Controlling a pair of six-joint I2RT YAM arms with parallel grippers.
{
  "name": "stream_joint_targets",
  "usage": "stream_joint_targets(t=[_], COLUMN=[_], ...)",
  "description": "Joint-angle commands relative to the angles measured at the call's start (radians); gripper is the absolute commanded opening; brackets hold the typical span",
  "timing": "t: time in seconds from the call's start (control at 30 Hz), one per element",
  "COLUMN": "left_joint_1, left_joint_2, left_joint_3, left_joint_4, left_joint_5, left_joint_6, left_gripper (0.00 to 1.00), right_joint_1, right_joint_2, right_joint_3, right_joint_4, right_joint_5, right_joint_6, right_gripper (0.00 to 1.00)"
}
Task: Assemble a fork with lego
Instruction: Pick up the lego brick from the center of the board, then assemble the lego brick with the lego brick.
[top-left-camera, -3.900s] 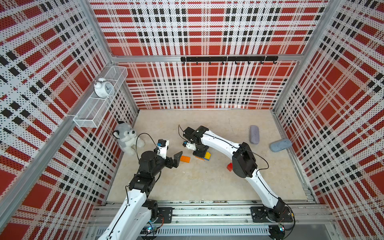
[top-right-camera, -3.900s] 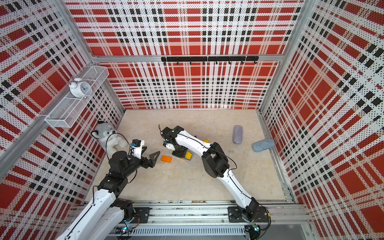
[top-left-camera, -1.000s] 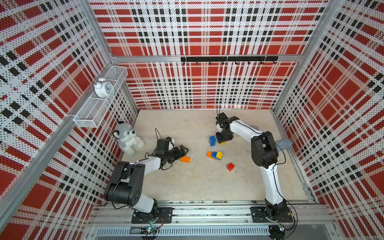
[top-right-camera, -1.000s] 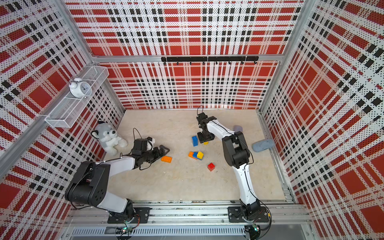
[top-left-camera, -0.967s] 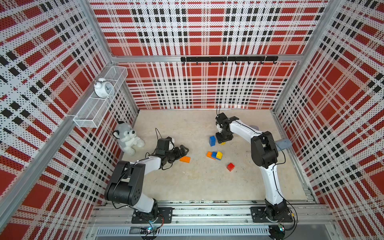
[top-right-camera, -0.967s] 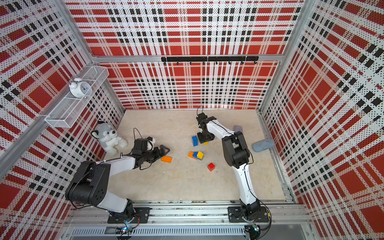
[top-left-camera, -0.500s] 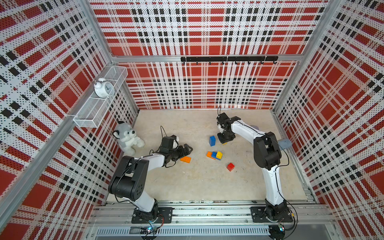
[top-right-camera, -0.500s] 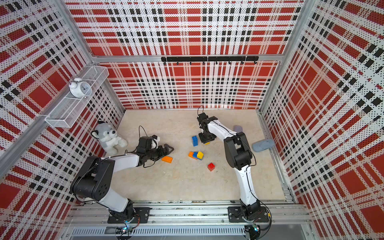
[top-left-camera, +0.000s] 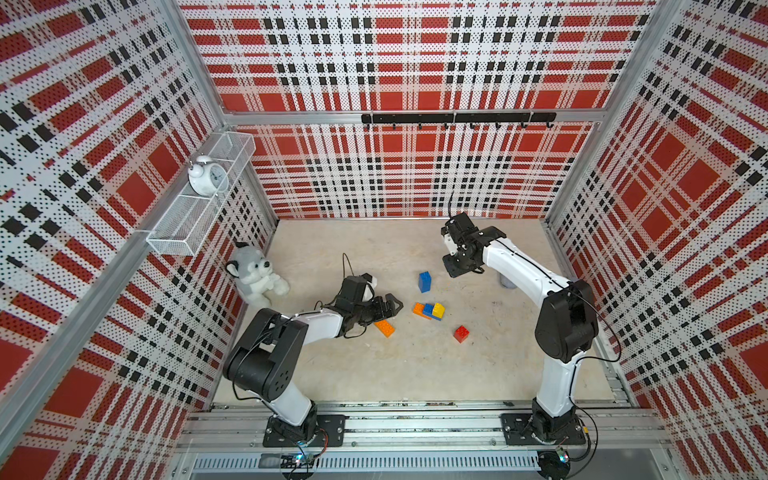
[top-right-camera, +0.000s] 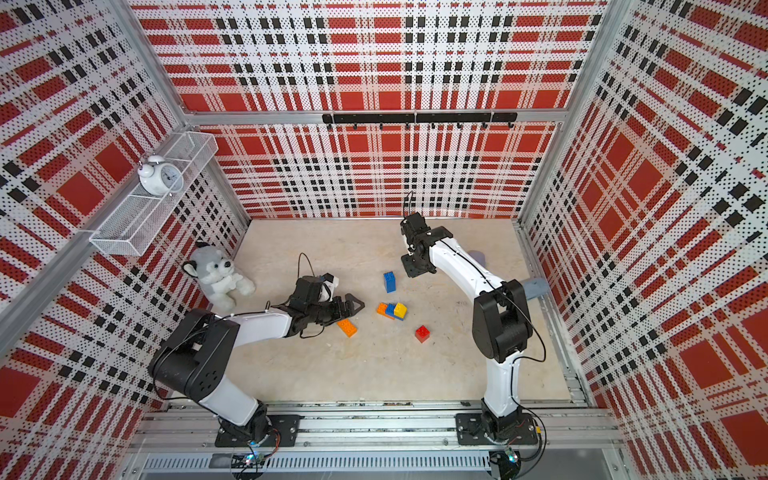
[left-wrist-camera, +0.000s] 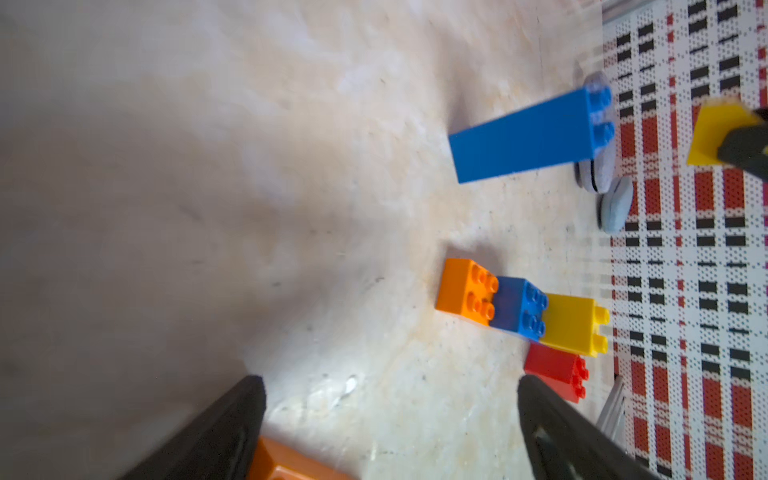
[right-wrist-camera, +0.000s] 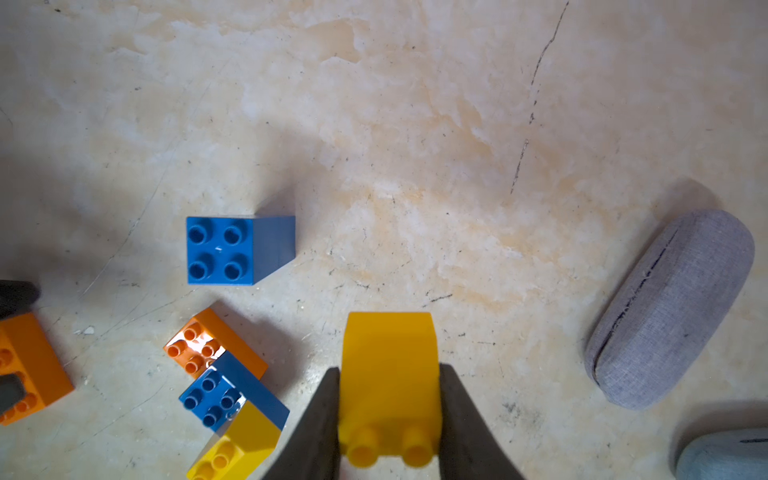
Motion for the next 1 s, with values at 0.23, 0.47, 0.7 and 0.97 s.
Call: stream_joint_targets(t=[0.23,0.47,0.7,0.97], left_joint_1=[0.045,0.252,0.331,0.328], left_joint_2=[-0.102,-0.431,-0.807,-1.21], left_joint_3=[0.035,0.01,-0.127,-0.295], left_joint_4=[-0.092,-0.263,-0.271,-0.226], left_joint_5=[-0.046,-0.126,-0.208,-0.134], left_joint_6=[-0.004,0.104,0.225,0.432], left_gripper=[0.99,1.0,0.98,0.98], right_joint_1=[0.144,0.332,0.472,0.514], right_joint_2=[-0.069,-0.023,0.092,0.183], right_joint_3=[0.026,0.041,0.099,0.109], right_joint_4=[-0.068,-0.046,-0.035,-0.028], right_joint_5=[-0.001,-0.016,-0.021,-0.026], right_joint_6=[0.077,0.238,0.346,0.391], right_gripper=[0.28,0.28,0.28,0.28])
